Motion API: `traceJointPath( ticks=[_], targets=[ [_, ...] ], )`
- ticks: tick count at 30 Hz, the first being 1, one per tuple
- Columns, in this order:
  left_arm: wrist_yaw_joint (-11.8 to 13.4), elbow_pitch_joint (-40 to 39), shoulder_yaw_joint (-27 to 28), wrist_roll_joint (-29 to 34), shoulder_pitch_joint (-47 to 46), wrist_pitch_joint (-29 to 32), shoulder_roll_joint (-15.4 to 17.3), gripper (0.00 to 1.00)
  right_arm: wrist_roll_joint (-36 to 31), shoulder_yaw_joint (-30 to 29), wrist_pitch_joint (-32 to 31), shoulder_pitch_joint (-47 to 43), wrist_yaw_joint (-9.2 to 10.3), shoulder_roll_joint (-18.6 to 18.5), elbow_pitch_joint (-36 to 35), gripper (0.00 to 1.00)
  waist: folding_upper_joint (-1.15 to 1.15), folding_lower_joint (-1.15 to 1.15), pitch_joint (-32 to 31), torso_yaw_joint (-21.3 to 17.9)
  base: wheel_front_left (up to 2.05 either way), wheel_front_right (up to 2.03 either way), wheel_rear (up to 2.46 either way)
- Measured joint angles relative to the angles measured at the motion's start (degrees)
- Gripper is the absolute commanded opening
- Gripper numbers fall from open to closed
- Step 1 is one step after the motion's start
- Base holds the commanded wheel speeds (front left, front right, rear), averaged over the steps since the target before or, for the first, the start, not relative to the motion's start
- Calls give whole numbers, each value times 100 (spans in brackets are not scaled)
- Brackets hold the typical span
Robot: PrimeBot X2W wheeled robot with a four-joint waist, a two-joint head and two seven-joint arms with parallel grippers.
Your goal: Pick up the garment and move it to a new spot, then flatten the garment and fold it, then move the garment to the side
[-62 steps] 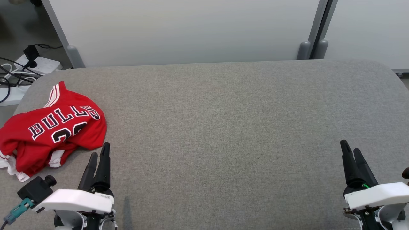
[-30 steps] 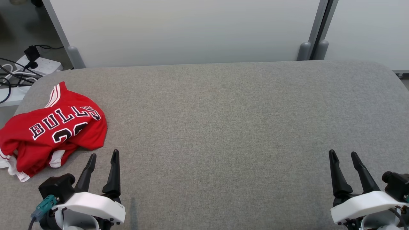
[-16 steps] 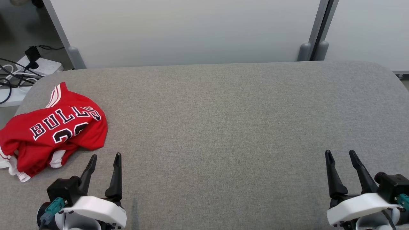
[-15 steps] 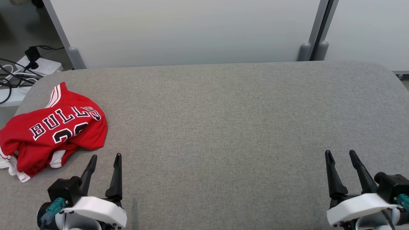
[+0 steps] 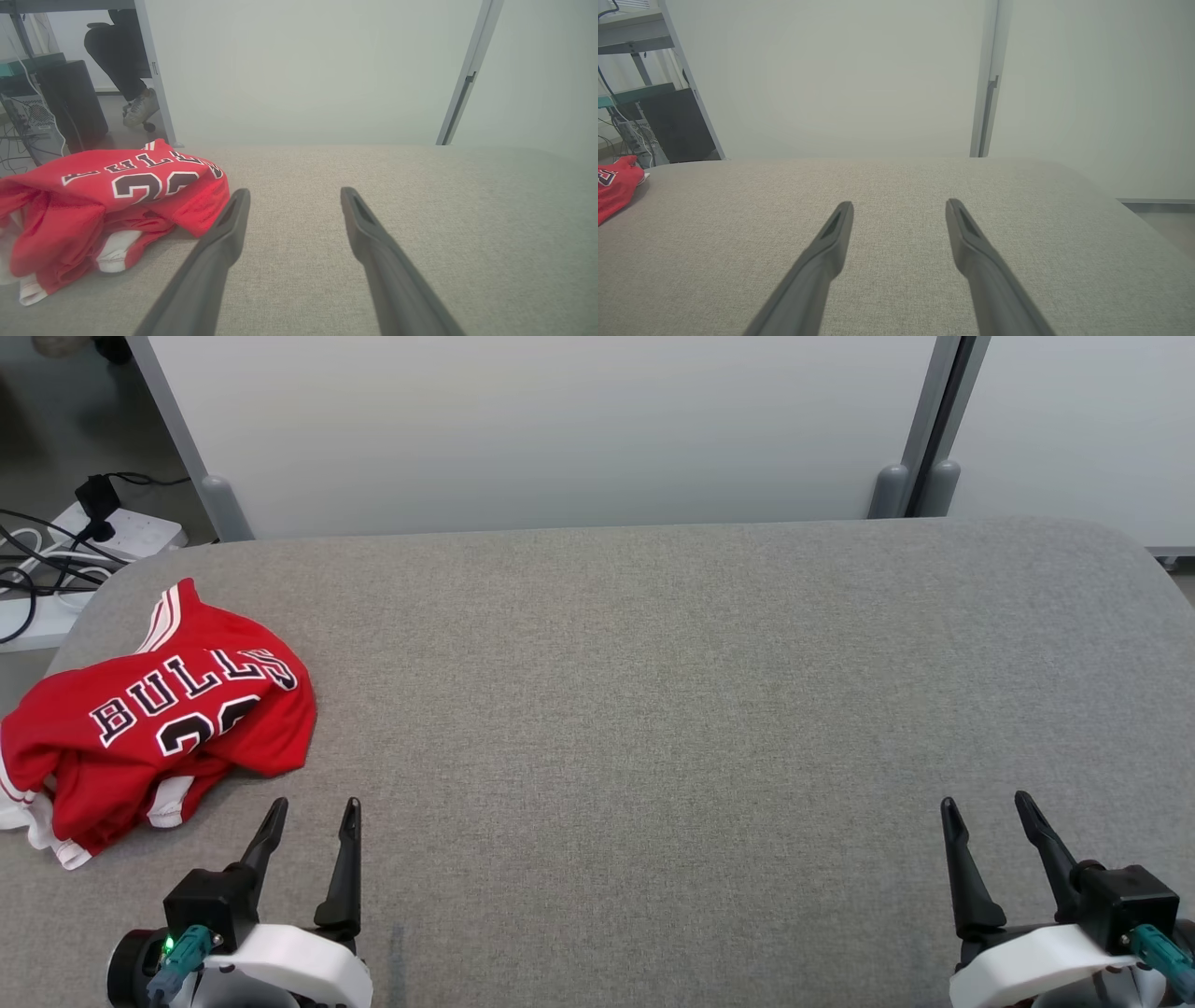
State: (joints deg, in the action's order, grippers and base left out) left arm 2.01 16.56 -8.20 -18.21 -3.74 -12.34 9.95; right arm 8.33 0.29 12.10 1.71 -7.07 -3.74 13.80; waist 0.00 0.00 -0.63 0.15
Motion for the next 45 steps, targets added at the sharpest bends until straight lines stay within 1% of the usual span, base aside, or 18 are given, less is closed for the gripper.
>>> traceJointPath(
  ticks=[12,19,21,29,31,36,40,45],
  targets=[
    [-47,248,65,314,-16,-189,-45,100,-580,-29,172,-10,-1,44,35,100,0,0,-37,4,0,0,0],
    [-59,361,146,264,-23,-189,-157,100,-514,-155,212,-86,-1,92,45,100,0,0,-47,41,0,0,0],
    [-93,401,160,240,-24,-189,-155,100,-506,-168,211,-116,-1,109,53,100,0,1,-48,57,0,0,0],
    [-92,436,199,164,-31,-189,-196,100,-480,-220,212,-116,-1,131,43,100,0,0,-66,177,0,0,0],
    [-93,458,200,153,-40,-189,-193,100,-479,-224,212,-116,-1,131,31,100,0,0,-71,246,0,0,0],
    [-91,448,249,157,-112,-189,-191,100,-399,-57,212,-112,-1,135,3,100,0,0,-87,558,0,0,0],
    [-37,402,297,158,-149,-189,-180,100,-353,99,212,-107,-10,140,-11,100,0,0,-96,869,0,0,0],
    [-34,353,364,138,-148,-190,-170,100,-272,255,212,-105,-16,141,-32,100,0,0,-100,1304,0,0,0]
  ],
)
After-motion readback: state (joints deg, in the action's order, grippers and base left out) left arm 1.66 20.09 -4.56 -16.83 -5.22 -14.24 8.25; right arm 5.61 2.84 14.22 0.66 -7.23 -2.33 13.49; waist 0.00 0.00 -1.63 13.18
